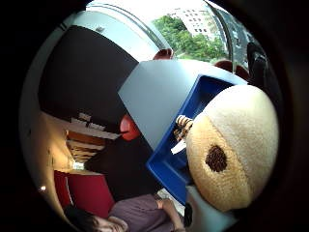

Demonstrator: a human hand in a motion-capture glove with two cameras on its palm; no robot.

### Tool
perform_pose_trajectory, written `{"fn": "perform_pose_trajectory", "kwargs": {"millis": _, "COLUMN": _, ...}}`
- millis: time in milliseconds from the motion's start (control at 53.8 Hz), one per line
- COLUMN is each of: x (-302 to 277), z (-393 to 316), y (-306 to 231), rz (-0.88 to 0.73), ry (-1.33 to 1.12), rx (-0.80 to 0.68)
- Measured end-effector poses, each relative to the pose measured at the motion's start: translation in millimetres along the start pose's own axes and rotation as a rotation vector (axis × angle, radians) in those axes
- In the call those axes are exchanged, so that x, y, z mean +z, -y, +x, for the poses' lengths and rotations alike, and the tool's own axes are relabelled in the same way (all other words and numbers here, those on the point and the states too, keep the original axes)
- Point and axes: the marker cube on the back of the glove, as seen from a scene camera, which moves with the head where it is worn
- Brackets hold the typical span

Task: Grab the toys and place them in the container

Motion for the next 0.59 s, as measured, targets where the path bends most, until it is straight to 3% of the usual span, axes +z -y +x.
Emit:
{"fn": "perform_pose_trajectory", "kwargs": {"millis": 111, "x": 12.5, "z": -12.6, "y": 19.8, "rz": -0.002, "ry": -0.012, "rx": -0.047}}
{"fn": "perform_pose_trajectory", "kwargs": {"millis": 186, "x": 23.7, "z": -12.1, "y": 36.9, "rz": -0.039, "ry": -0.075, "rx": 0.070}}
{"fn": "perform_pose_trajectory", "kwargs": {"millis": 260, "x": 32.4, "z": -12.8, "y": 45.0, "rz": -0.097, "ry": -0.085, "rx": 0.087}}
{"fn": "perform_pose_trajectory", "kwargs": {"millis": 446, "x": 55.4, "z": -31.2, "y": 46.8, "rz": -0.467, "ry": 0.095, "rx": 0.082}}
{"fn": "perform_pose_trajectory", "kwargs": {"millis": 594, "x": 53.8, "z": -18.6, "y": 43.9, "rz": -0.440, "ry": 0.200, "rx": 0.086}}
